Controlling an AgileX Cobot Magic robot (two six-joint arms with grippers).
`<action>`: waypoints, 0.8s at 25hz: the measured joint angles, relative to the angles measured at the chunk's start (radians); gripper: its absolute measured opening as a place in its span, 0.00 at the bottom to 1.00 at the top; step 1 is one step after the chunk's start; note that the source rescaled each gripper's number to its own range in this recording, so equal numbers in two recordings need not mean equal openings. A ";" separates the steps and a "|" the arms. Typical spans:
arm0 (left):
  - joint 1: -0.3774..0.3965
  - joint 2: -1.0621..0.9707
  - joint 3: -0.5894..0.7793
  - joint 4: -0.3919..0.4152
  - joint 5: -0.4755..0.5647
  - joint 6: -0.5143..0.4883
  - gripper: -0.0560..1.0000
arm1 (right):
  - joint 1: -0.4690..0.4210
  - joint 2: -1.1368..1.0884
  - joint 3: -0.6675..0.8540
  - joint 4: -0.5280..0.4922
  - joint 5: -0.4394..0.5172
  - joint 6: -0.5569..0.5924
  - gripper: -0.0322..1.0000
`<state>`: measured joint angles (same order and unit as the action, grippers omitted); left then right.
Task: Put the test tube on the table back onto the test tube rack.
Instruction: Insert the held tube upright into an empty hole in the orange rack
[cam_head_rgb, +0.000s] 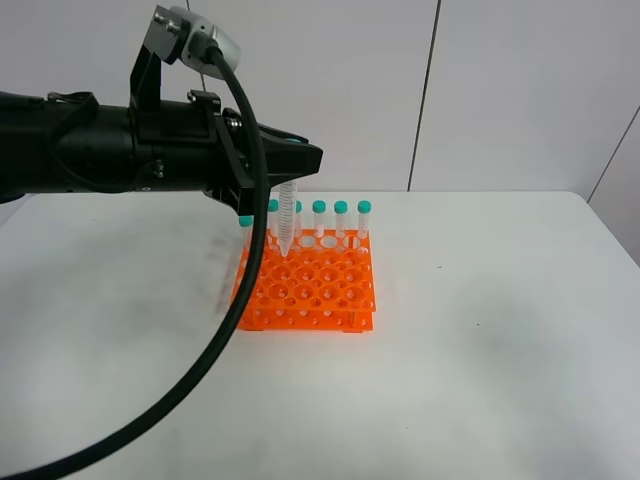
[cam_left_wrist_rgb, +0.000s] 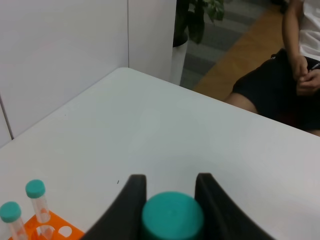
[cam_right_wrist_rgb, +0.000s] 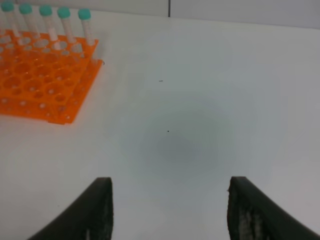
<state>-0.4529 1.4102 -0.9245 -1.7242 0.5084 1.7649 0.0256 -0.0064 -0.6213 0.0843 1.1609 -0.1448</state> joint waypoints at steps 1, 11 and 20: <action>0.000 0.000 0.000 0.000 0.000 0.000 0.05 | 0.000 0.000 0.000 0.000 0.000 0.000 0.56; 0.000 0.000 0.000 0.000 -0.004 0.000 0.05 | 0.000 0.000 0.000 0.000 0.000 0.000 0.56; 0.000 0.000 0.007 0.000 -0.008 0.000 0.05 | 0.000 0.000 0.000 0.003 0.000 0.000 0.56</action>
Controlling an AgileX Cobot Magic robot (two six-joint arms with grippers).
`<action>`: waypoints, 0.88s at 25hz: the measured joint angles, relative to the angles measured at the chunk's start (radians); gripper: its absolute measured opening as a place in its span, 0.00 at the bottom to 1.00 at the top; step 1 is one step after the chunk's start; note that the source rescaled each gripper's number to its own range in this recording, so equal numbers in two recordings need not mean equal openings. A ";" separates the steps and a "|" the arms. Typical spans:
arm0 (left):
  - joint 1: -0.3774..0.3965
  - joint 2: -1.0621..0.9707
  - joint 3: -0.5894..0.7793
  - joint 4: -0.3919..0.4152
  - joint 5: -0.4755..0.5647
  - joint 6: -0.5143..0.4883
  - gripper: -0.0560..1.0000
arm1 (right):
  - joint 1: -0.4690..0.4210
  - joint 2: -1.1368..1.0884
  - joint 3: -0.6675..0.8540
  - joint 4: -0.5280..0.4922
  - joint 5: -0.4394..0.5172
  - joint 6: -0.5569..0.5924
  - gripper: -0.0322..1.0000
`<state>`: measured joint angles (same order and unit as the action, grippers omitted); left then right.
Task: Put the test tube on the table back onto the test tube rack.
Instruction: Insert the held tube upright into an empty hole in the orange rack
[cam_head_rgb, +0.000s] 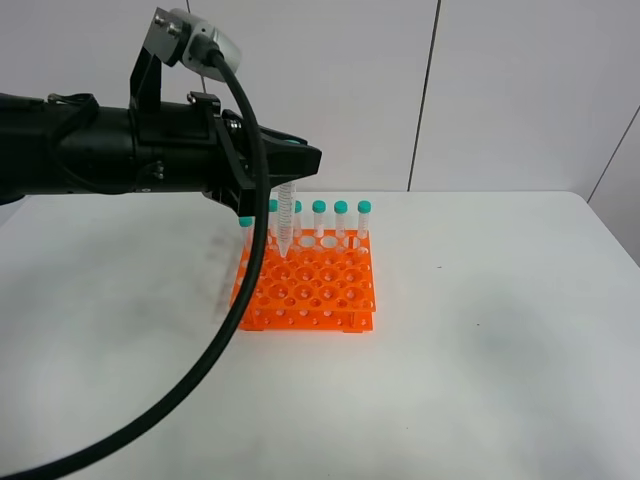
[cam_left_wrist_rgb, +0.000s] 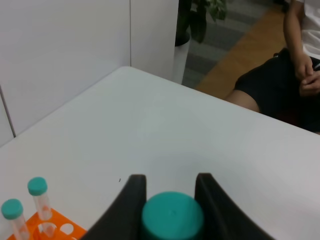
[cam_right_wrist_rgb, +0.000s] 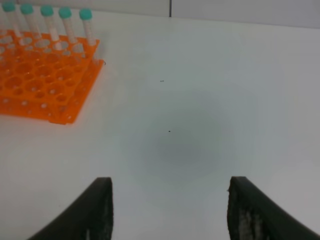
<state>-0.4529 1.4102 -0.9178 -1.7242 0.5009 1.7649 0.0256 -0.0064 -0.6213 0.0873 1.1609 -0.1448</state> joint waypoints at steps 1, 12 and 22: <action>0.000 0.000 0.005 -0.001 -0.002 0.000 0.05 | 0.000 0.000 0.000 0.000 0.000 0.000 0.56; -0.003 0.000 -0.016 0.304 -0.179 -0.285 0.05 | 0.000 0.000 0.000 0.001 0.000 0.000 0.56; -0.104 0.036 -0.035 1.208 -0.581 -1.275 0.05 | 0.000 0.000 0.000 0.004 0.000 0.000 0.56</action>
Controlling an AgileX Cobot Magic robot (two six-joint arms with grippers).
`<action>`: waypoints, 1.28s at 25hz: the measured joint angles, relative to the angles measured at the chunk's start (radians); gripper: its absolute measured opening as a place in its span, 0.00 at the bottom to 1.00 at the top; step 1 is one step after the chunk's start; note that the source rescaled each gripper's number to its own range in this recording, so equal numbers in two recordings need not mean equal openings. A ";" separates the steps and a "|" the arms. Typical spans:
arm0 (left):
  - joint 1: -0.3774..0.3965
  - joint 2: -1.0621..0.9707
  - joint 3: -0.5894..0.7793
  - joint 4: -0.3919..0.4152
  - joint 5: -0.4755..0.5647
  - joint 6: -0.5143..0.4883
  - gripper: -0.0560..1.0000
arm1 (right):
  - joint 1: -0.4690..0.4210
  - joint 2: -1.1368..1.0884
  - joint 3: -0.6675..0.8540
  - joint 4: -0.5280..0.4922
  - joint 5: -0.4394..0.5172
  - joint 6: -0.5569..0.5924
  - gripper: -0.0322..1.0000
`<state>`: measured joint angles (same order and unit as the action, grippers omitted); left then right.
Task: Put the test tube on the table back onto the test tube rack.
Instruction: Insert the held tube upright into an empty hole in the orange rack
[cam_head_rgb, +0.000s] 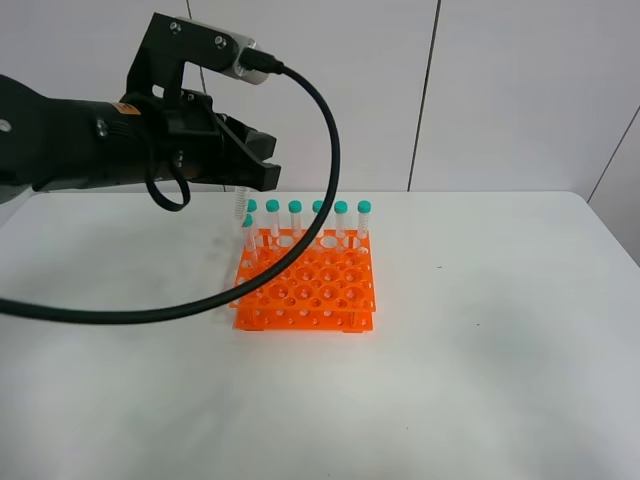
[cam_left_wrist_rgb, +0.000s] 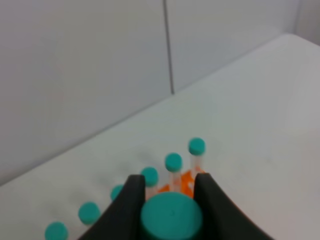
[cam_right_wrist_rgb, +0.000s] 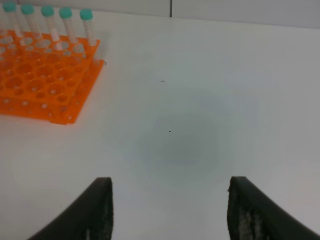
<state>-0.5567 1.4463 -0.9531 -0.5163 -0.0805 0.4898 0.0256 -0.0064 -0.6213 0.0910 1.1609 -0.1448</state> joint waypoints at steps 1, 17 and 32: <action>0.000 0.016 0.000 0.105 -0.026 -0.117 0.05 | 0.000 0.000 0.000 0.000 0.000 0.000 0.56; 0.015 0.319 -0.001 0.619 -0.415 -0.608 0.05 | 0.000 0.000 0.000 0.002 0.000 0.000 0.56; 0.097 0.458 0.009 0.619 -0.679 -0.607 0.05 | 0.000 0.000 0.000 0.005 0.000 0.000 0.56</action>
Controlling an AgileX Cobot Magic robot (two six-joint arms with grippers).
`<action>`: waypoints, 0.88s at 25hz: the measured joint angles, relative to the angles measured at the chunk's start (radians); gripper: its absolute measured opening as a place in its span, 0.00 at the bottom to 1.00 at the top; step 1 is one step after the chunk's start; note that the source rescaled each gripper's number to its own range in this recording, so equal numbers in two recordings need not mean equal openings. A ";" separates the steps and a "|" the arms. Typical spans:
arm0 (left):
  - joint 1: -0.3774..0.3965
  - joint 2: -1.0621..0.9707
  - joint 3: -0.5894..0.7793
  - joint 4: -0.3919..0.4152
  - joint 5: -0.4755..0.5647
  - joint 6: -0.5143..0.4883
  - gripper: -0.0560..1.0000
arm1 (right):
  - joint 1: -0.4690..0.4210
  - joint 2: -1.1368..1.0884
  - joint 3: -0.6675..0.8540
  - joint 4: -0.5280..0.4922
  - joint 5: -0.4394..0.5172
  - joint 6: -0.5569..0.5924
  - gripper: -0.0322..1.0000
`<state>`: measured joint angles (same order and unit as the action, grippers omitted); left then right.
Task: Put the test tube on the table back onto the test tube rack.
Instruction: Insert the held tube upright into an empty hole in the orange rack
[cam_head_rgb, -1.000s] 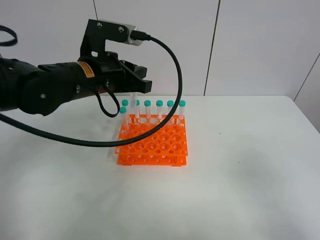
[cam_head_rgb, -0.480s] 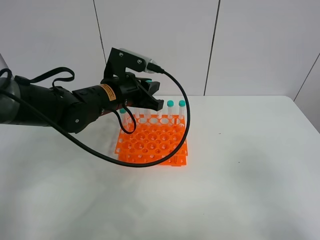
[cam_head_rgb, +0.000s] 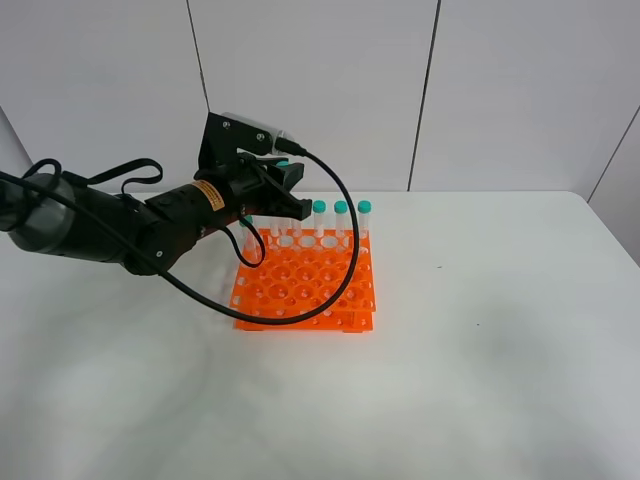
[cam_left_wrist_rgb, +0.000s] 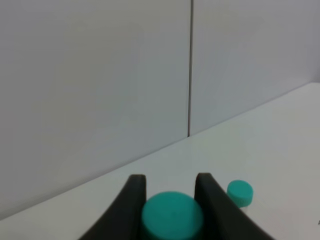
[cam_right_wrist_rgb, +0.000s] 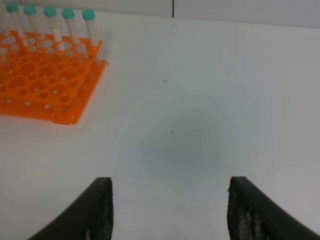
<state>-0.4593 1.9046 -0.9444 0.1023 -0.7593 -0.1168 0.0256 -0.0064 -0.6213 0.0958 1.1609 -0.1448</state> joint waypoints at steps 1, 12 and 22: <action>0.004 0.008 0.006 0.000 -0.016 0.000 0.05 | 0.000 0.000 0.000 0.000 0.000 0.000 0.56; 0.007 0.096 0.038 -0.062 -0.154 0.035 0.05 | 0.000 0.000 0.000 0.004 0.000 0.000 0.56; 0.015 0.124 0.039 -0.153 -0.245 0.111 0.05 | 0.000 0.000 0.000 0.006 0.000 0.000 0.56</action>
<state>-0.4448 2.0283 -0.9054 -0.0512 -1.0046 -0.0055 0.0256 -0.0064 -0.6213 0.1015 1.1609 -0.1448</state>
